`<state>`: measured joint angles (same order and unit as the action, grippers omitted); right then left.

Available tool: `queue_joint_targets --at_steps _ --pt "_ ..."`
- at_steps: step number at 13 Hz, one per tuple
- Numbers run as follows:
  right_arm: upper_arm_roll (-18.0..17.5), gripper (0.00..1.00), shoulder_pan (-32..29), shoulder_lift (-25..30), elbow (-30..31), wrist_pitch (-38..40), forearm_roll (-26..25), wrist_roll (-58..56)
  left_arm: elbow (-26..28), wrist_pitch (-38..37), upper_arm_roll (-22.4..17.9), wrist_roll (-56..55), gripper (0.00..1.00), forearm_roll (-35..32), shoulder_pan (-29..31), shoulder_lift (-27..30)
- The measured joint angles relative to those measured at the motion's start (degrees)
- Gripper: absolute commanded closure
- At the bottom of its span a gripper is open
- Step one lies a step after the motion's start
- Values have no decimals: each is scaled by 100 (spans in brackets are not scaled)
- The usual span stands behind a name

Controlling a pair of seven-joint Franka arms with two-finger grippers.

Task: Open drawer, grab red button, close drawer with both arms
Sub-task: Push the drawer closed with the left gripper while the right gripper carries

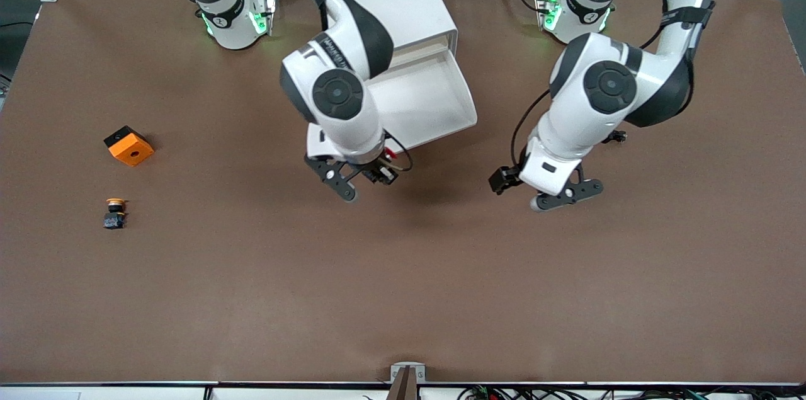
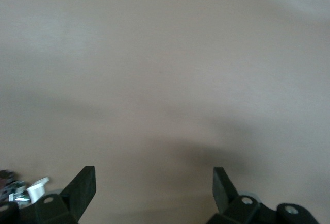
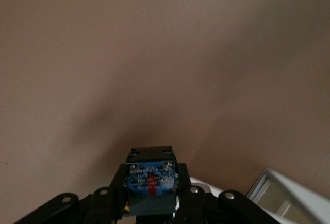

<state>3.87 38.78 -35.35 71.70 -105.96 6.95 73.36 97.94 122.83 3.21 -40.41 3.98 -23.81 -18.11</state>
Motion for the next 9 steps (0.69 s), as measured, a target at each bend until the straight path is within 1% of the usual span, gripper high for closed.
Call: queue_joint_targets --at_steps 3,5,7,9 --pt "3 100 -392 15 7 270 41 -1297 -56 264 8 -187 0 290 -321 -184" --pt "16 100 -643 37 106 456 49 -2173 -115 302 10 -436 0 310 -486 -353" --pt "28 100 -918 145 421 301 52 -2871 -234 309 10 -557 0 310 -599 -596" --pt "37 100 -1159 366 961 -167 52 -3373 -379 325 11 -666 0 311 -718 -871"
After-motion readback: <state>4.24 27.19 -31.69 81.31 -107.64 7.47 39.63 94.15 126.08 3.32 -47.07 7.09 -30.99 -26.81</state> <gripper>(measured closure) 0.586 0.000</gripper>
